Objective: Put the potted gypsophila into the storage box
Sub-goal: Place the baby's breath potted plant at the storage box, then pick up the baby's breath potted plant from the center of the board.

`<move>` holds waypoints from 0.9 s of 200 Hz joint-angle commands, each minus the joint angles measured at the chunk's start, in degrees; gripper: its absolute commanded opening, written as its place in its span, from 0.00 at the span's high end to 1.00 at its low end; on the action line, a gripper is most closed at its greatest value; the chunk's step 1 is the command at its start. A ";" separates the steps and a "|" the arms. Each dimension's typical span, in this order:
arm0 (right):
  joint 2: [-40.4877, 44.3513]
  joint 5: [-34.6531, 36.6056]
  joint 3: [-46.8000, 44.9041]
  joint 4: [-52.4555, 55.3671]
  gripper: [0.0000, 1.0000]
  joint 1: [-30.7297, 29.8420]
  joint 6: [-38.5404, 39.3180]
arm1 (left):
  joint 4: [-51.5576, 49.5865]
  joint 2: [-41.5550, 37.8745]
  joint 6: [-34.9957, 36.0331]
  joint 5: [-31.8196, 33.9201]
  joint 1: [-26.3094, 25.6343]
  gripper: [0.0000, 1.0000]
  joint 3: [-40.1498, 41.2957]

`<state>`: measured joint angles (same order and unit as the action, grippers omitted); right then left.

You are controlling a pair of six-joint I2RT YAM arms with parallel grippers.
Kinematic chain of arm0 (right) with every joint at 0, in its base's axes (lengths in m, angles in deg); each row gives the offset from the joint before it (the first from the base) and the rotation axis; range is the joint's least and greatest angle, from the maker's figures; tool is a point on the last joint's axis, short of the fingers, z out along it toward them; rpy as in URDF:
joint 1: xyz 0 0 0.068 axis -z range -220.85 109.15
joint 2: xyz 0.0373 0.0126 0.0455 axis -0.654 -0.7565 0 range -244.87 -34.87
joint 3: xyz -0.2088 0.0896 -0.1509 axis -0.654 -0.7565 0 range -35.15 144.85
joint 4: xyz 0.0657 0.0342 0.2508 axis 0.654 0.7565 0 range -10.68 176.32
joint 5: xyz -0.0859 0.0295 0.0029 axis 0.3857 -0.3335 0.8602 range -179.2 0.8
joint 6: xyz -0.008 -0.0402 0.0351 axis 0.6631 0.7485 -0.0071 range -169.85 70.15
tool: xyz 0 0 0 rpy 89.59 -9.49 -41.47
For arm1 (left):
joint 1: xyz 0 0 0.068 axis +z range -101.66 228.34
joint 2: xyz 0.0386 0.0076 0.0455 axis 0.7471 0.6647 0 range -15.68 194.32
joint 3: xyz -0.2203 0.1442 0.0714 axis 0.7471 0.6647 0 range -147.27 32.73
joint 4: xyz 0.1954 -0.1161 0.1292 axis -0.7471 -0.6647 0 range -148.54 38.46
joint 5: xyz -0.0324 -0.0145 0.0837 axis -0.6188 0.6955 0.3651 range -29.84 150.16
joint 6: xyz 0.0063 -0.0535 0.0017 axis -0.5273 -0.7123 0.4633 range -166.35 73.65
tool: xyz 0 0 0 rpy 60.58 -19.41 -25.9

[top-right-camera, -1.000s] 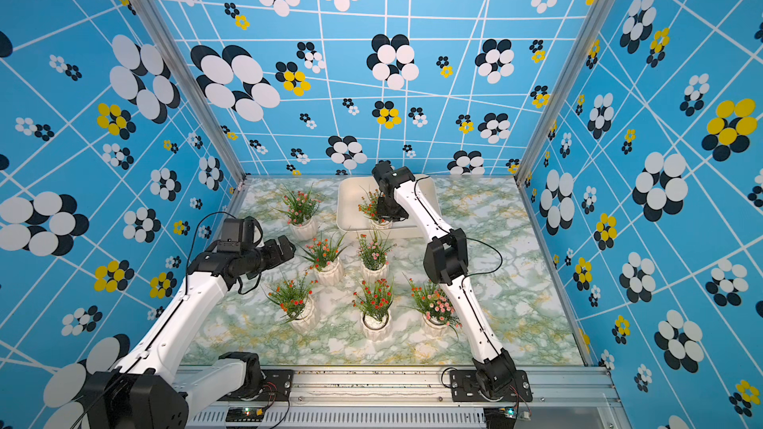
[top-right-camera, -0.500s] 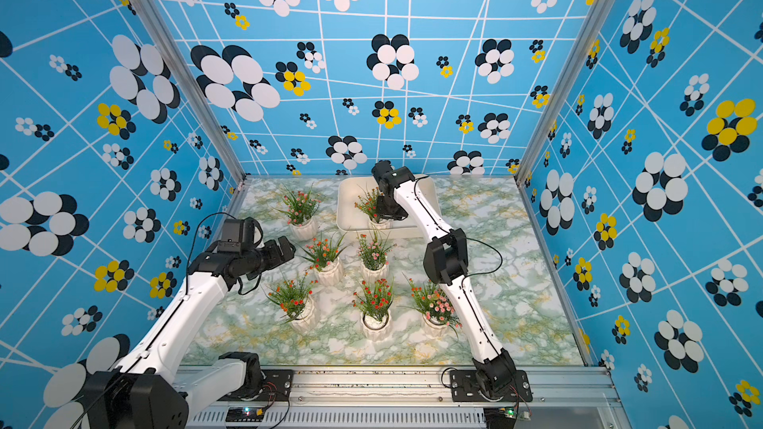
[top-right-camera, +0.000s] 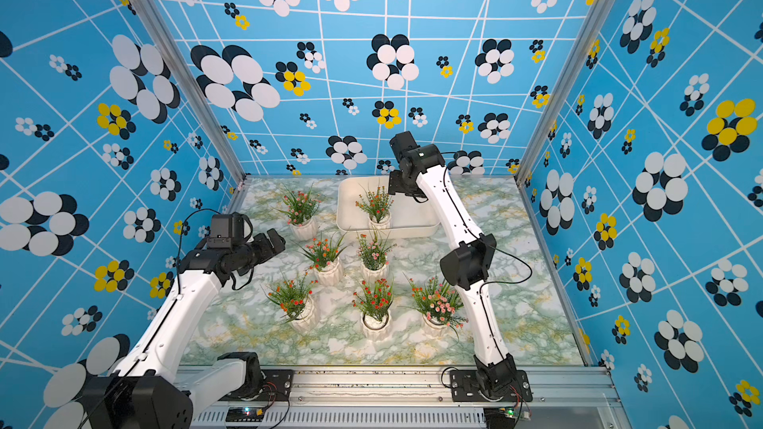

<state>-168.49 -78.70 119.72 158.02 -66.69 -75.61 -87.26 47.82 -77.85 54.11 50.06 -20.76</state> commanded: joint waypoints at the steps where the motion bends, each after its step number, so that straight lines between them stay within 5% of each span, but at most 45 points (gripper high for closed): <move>1: 3.04 6.73 -0.94 6.64 0.01 -0.17 1.39 | 0.81 -0.19 -3.23 0.42 2.12 0.01 -1.73; 31: 12.64 8.67 -14.80 4.18 0.01 1.23 3.55 | 1.57 1.93 -6.09 -0.84 4.83 0.01 -2.10; 63: 30.43 -1.50 -45.02 -13.63 0.01 7.07 0.23 | 0.48 6.76 -6.59 -0.55 5.25 0.01 -6.05; 94: 45.97 3.97 -69.17 -25.16 0.01 9.33 -0.22 | -0.81 12.36 -4.73 -0.92 5.26 0.01 -10.55; 180: 59.66 -3.12 -94.97 -32.87 0.02 12.73 -2.52 | 5.94 23.31 -4.44 -2.03 4.75 0.09 -12.38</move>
<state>-112.89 -78.50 28.95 131.42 -54.63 -75.59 -84.99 70.09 -82.58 52.43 54.97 -33.13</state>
